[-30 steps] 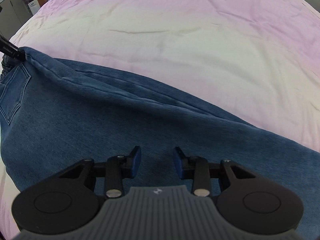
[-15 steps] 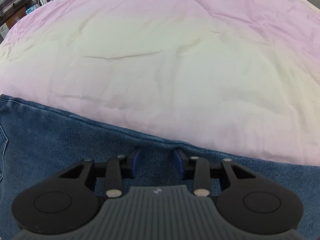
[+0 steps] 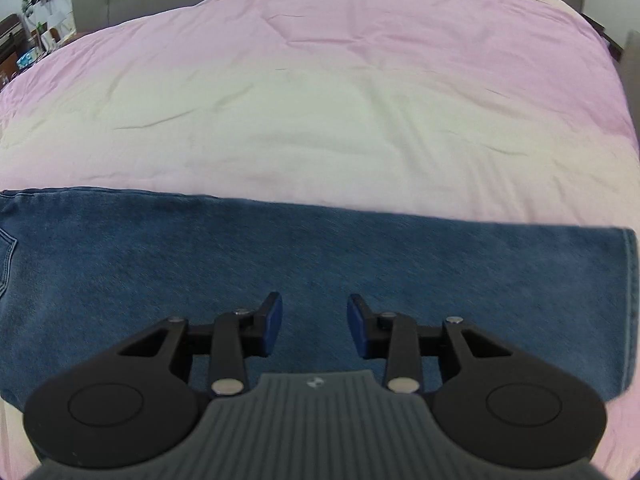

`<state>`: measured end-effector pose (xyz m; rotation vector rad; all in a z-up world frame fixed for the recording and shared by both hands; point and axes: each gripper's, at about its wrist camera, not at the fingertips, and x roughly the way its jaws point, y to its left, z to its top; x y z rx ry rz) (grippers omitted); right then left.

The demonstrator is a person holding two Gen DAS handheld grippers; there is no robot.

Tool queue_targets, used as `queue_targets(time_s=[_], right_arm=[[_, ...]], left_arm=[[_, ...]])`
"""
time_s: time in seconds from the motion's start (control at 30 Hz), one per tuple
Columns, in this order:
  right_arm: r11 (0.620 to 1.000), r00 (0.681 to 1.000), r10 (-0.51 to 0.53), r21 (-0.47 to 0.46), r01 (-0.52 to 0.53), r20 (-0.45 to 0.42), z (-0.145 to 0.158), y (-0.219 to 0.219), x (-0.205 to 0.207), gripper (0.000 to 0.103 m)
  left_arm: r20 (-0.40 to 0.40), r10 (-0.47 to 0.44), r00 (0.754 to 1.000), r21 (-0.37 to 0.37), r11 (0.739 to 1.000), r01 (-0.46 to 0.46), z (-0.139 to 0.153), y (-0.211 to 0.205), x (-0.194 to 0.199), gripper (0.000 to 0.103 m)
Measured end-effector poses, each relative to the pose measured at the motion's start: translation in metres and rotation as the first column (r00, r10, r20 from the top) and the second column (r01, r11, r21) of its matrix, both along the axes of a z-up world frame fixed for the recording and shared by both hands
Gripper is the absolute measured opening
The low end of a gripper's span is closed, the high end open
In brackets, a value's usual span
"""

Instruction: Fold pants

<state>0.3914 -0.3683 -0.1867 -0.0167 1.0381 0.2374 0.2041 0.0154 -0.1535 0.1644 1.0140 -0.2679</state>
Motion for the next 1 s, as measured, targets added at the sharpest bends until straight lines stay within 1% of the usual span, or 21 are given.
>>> queue_targets(time_s=[0.1,0.2,0.23,0.3,0.37,0.43,0.47,0.57,0.6,0.63,0.67,0.73,0.77,0.87,0.93,1.0], right_arm=[[0.998,0.998,-0.068,0.002,0.068,-0.007,0.0,-0.052,-0.029,0.032],[0.991,0.991,-0.132,0.014,0.133,-0.019,-0.006,-0.089,-0.054,0.033],[0.988,0.988,-0.151,0.018,0.151,-0.021,-0.007,-0.102,-0.062,0.033],[0.983,0.983,-0.183,0.027,0.184,-0.026,-0.01,-0.134,-0.081,0.033],[0.975,0.976,-0.217,0.035,0.218,-0.017,-0.011,-0.162,-0.095,0.033],[0.961,0.962,-0.273,0.044,0.272,0.003,-0.009,-0.191,-0.101,0.033],[0.947,0.949,-0.315,0.06,0.314,0.01,-0.009,-0.208,-0.105,0.033],[0.891,0.899,-0.438,0.136,0.433,0.007,-0.014,-0.254,-0.107,0.033],[0.866,0.878,-0.478,0.167,0.471,0.0,-0.02,-0.268,-0.105,0.033],[0.847,0.863,-0.504,0.191,0.496,-0.005,-0.024,-0.278,-0.104,0.033],[0.831,0.852,-0.524,0.214,0.514,-0.009,-0.028,-0.286,-0.1,0.033],[0.799,0.831,-0.556,0.264,0.541,-0.019,-0.037,-0.296,-0.092,0.033],[0.78,0.822,-0.569,0.298,0.551,-0.031,-0.042,-0.3,-0.088,0.033],[0.699,0.789,-0.607,0.408,0.588,-0.097,-0.062,-0.305,-0.071,0.033],[0.654,0.77,-0.624,0.45,0.609,-0.134,-0.076,-0.307,-0.059,0.034],[0.614,0.757,-0.629,0.483,0.624,-0.178,-0.089,-0.307,-0.051,0.035]], left_arm=[[-0.003,-0.018,1.0,0.041,0.999,0.019,-0.022,-0.027,-0.022,0.069],[-0.003,0.009,1.0,0.062,0.998,-0.009,-0.05,-0.048,-0.032,0.069],[0.004,0.031,1.0,0.061,0.998,-0.032,-0.058,-0.052,-0.031,0.069],[0.028,0.117,0.993,0.05,0.992,-0.119,-0.072,-0.055,-0.026,0.069],[0.05,0.192,0.98,0.004,0.981,-0.193,-0.079,-0.056,-0.017,0.066],[0.064,0.257,0.964,-0.04,0.966,-0.254,-0.079,-0.058,-0.008,0.064],[0.079,0.281,0.956,-0.038,0.96,-0.279,-0.079,-0.061,-0.004,0.062],[0.082,0.331,0.94,0.011,0.943,-0.333,-0.08,-0.073,0.009,0.05],[0.081,0.344,0.935,0.03,0.937,-0.347,-0.081,-0.075,0.01,0.042],[0.081,0.353,0.932,0.049,0.933,-0.358,-0.08,-0.077,0.012,0.038],[0.08,0.36,0.93,0.056,0.93,-0.364,-0.08,-0.077,0.012,0.036],[0.075,0.377,0.923,0.063,0.922,-0.382,-0.082,-0.078,0.014,0.03],[0.077,0.385,0.92,0.061,0.919,-0.39,-0.082,-0.078,0.015,0.028],[0.086,0.399,0.913,0.063,0.912,-0.405,-0.075,-0.077,0.008,0.024],[0.098,0.4,0.911,0.073,0.91,-0.408,-0.066,-0.08,0.004,0.02],[0.105,0.403,0.909,0.08,0.908,-0.412,-0.057,-0.082,0.003,0.02]])
